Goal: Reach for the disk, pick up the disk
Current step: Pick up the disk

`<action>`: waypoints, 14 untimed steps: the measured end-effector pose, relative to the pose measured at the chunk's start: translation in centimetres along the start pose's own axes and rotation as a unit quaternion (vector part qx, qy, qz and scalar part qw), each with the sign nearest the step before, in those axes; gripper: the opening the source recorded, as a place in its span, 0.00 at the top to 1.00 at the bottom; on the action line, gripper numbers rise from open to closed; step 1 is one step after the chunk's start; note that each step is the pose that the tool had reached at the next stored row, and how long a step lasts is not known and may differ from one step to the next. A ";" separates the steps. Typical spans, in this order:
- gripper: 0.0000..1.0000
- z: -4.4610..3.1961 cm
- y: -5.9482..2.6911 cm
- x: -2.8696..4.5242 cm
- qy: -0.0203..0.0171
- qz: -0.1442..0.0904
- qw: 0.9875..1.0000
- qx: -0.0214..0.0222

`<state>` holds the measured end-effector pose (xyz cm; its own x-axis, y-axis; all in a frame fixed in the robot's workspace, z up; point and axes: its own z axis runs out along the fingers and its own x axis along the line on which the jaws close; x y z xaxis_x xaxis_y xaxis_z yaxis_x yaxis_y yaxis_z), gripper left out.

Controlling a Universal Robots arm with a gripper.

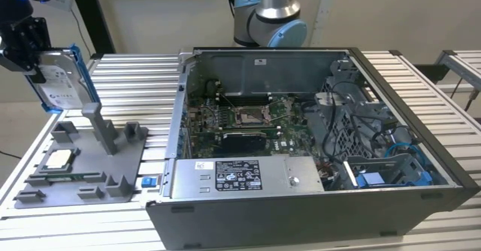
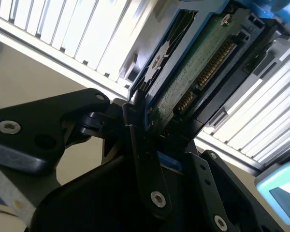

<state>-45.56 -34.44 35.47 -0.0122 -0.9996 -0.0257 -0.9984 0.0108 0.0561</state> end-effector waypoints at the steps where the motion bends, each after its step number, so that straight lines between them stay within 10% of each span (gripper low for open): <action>1: 1.00 -0.15 0.01 0.00 0.000 0.000 1.000 0.000; 14: 1.00 -1.59 0.09 -0.04 0.000 0.000 1.000 0.000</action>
<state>-45.56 -34.44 37.06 -0.0122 -0.9996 -0.0257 -0.9984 0.0108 0.0561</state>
